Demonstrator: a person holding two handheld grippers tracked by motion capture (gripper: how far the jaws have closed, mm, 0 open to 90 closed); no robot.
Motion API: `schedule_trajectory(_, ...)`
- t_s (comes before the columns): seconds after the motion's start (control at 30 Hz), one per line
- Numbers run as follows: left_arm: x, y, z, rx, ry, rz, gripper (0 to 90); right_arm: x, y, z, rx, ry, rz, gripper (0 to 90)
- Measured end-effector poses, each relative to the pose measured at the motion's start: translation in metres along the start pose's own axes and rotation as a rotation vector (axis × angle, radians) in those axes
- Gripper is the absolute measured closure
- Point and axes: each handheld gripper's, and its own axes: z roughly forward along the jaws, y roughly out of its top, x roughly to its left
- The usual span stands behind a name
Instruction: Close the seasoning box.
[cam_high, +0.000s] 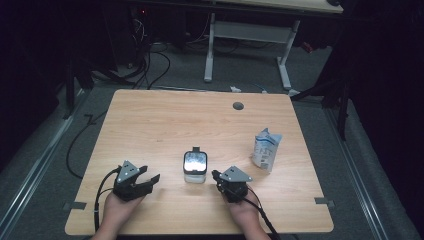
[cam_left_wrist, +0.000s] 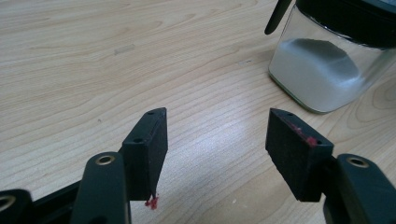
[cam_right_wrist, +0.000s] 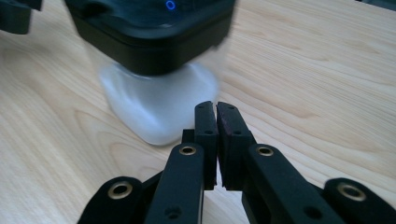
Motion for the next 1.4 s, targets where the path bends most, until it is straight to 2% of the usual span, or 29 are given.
schedule_trajectory(0.27,0.000,0.000,0.001,0.003,0.000,-0.003,39.7,-0.030,-0.015,-0.019,0.007,-0.070,0.046,85.3)
schedule_trajectory(0.5,0.002,-0.001,0.000,0.005,0.010,-0.008,39.7,-0.060,-0.033,-0.045,-0.005,-0.142,0.098,82.1)
schedule_trajectory(0.63,0.007,0.000,-0.003,0.003,0.028,-0.012,39.7,-0.076,-0.044,-0.060,-0.011,-0.175,0.138,78.6)
schedule_trajectory(0.77,0.018,-0.003,-0.011,-0.006,0.059,-0.038,40.1,-0.086,-0.053,-0.072,-0.021,-0.197,0.173,74.3)
schedule_trajectory(0.9,0.028,-0.007,-0.017,-0.011,0.080,-0.071,40.2,-0.092,-0.059,-0.080,-0.033,-0.213,0.195,73.2)
schedule_trajectory(1.07,0.035,-0.008,-0.022,-0.025,0.094,-0.100,40.3,-0.094,-0.060,-0.080,-0.031,-0.208,0.201,70.7)
schedule_trajectory(1.4,0.037,-0.005,-0.020,-0.031,0.087,-0.101,40.2,-0.094,-0.062,-0.082,-0.024,-0.213,0.198,70.3)
